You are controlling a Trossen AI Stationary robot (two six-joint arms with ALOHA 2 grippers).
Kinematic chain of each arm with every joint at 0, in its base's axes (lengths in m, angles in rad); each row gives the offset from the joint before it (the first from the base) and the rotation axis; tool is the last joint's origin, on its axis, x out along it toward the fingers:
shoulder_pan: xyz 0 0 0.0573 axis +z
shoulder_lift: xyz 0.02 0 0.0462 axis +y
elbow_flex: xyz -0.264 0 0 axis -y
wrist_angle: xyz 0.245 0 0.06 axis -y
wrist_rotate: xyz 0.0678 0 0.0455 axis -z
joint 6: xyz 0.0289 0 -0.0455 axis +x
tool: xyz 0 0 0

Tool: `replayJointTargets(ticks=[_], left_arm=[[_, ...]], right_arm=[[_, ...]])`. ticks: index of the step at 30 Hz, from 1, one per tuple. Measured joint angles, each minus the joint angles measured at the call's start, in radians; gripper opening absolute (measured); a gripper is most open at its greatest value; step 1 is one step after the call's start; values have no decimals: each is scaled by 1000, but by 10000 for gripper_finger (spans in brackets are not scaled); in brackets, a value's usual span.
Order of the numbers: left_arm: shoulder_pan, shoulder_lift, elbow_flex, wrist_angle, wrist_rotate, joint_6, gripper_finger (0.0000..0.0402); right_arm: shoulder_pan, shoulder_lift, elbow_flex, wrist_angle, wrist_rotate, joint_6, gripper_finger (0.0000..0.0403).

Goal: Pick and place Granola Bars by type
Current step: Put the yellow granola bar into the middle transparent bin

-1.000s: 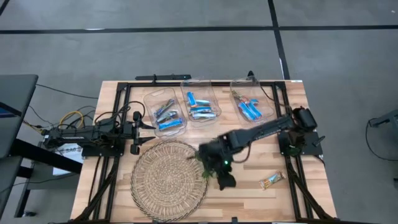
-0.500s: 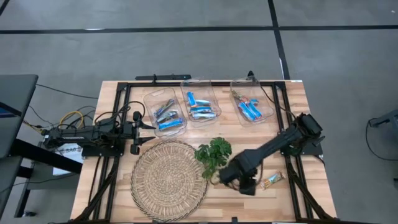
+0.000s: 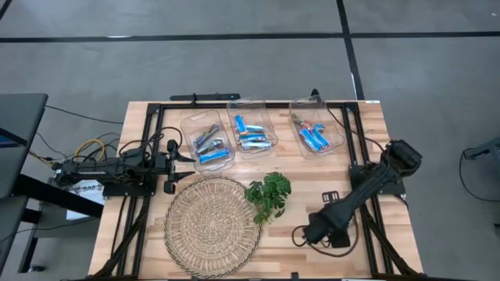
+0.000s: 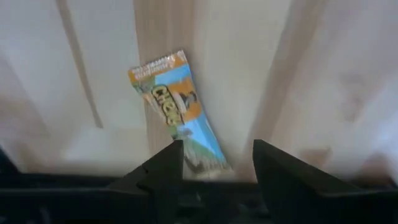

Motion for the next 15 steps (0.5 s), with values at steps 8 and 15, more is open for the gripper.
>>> replayJointTargets(ticks=[8, 15], left_arm=[[0, 0, 0, 0, 0, 0, 183], [0, 0, 0, 0, 0, 0, 183]], right_arm=[[71, -29, -175, 180, -45, 6, 178], [150, -29, -225, 260, -53, 6, 181]])
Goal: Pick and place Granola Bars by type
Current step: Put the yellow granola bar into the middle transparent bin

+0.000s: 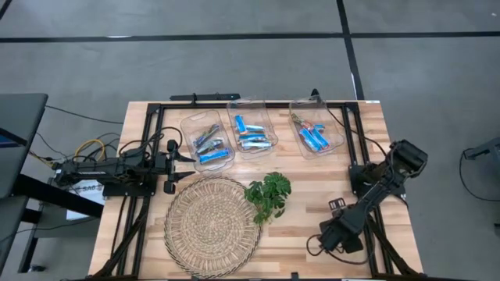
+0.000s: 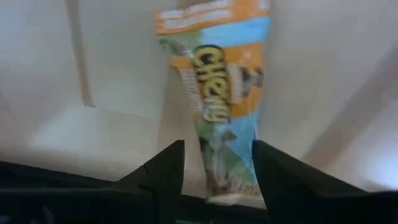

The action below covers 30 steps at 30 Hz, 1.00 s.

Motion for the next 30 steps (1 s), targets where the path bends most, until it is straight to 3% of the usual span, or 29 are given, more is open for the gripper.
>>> replayJointTargets(ticks=[9, 18, 23, 30], left_arm=[[0, 0, 0, 0, 0, 0, 183], [0, 0, 0, 0, 0, 0, 183], [0, 0, 0, 0, 0, 0, 183], [0, 0, 0, 0, 0, 0, 183]], right_arm=[[10, -4, -68, 95, 18, 13, 168], [-15, -3, -69, 97, 33, 79, 81], [-29, -1, -42, 90, 40, 87, 69], [-75, -61, -20, 366, 121, 114, 68]])
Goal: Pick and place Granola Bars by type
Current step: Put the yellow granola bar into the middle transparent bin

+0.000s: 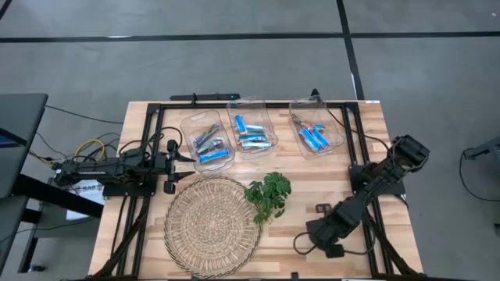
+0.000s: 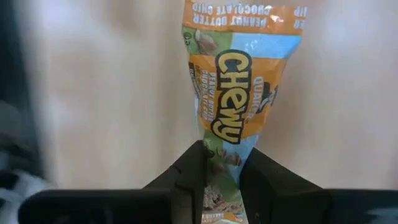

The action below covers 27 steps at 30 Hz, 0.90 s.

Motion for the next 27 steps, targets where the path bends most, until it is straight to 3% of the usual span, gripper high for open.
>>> replayJointTargets(ticks=[6, 14, 27], left_arm=[[0, 0, 0, 0, 0, 0, 183], [0, 0, 0, 0, 0, 0, 183], [0, 0, 0, 0, 0, 0, 183]], right_arm=[[-72, -22, 1, 330, 52, -14, 65], [-199, -22, 1, 701, 89, -220, 65], [-404, -23, 12, 1043, 54, -483, 65]])
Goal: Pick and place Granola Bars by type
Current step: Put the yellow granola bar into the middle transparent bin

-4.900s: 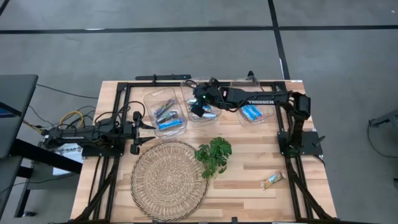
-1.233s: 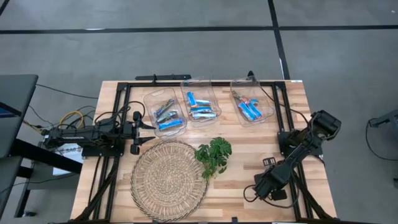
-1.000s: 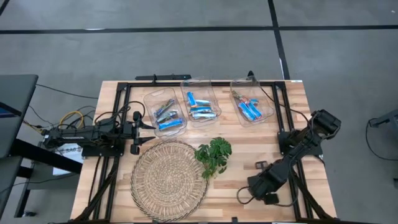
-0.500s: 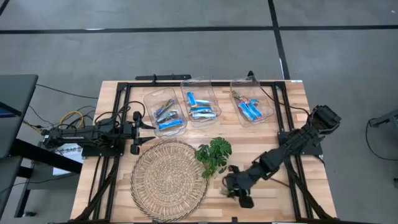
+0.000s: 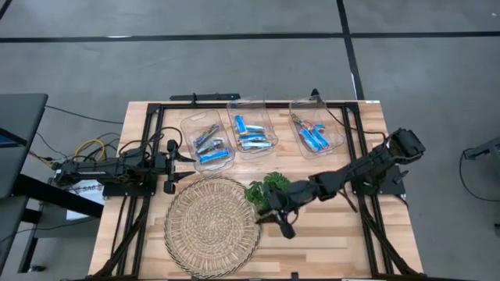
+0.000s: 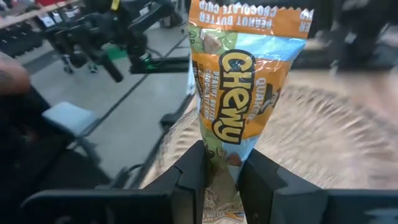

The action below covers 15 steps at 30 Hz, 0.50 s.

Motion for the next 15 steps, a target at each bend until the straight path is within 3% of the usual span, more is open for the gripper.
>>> replayJointTargets(ticks=[8, 15], left_arm=[[0, 0, 0, 0, 0, 0, 183], [0, 0, 0, 0, 0, 0, 183]], right_arm=[[-159, -1, 140, -147, 78, -132, 65], [-332, -1, 268, -384, 352, -183, 65]])
